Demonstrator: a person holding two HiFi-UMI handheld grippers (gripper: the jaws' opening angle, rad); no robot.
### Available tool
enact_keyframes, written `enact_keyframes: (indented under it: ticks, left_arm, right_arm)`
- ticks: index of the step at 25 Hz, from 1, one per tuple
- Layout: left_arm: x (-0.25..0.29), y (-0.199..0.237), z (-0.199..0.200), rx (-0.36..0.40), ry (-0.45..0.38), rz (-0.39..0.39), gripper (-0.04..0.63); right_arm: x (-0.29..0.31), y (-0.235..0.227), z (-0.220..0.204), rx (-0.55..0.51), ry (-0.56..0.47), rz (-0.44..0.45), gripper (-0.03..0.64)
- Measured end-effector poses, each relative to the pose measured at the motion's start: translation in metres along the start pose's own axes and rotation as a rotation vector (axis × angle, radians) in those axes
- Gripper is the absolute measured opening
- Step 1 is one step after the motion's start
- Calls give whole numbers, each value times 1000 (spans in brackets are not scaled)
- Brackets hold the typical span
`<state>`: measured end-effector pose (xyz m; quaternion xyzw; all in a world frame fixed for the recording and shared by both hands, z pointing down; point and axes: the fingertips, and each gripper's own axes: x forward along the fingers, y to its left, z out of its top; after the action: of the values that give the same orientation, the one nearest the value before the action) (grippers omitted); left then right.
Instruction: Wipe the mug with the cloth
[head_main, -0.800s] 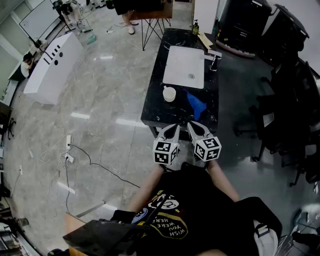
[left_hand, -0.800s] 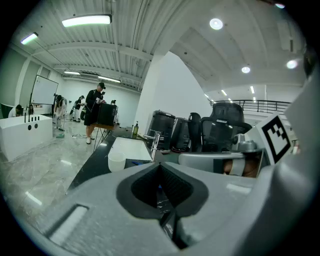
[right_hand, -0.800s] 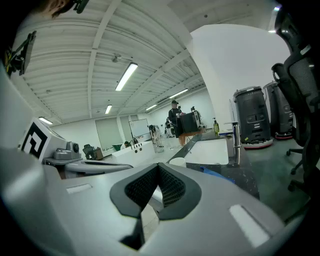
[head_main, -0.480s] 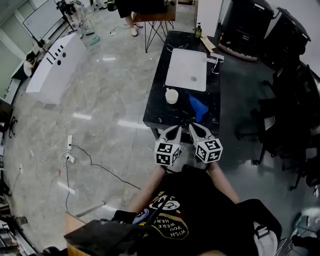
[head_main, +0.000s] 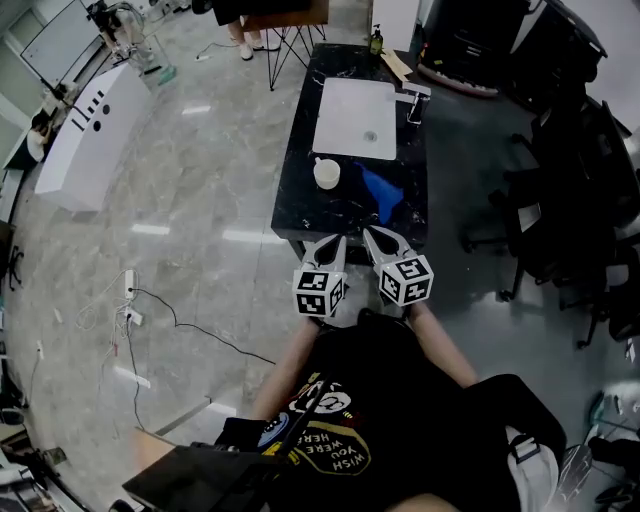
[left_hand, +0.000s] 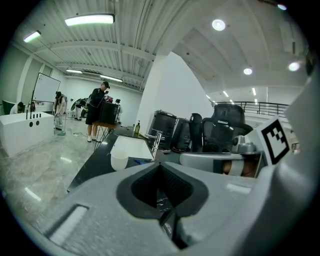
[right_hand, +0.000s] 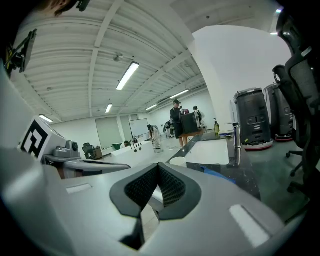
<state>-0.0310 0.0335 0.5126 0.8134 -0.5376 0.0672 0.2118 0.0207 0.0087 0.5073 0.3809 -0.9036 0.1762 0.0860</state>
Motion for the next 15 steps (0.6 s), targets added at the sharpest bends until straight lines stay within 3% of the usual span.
enact_keyframes:
  ticks: [5,10,15]
  left_arm:
    - [5,27,-9,-55,-2,5,3]
    - [17,31,-23,-20,29,-44,3]
    - [45,47,-29,2,52,-51,3]
  right_arm:
    - [14,-3,-25,-15,67,9,3]
    - [12,-21,-44,-20,95,-35,3]
    - [33,-67,-48,-28,100,-99,3]
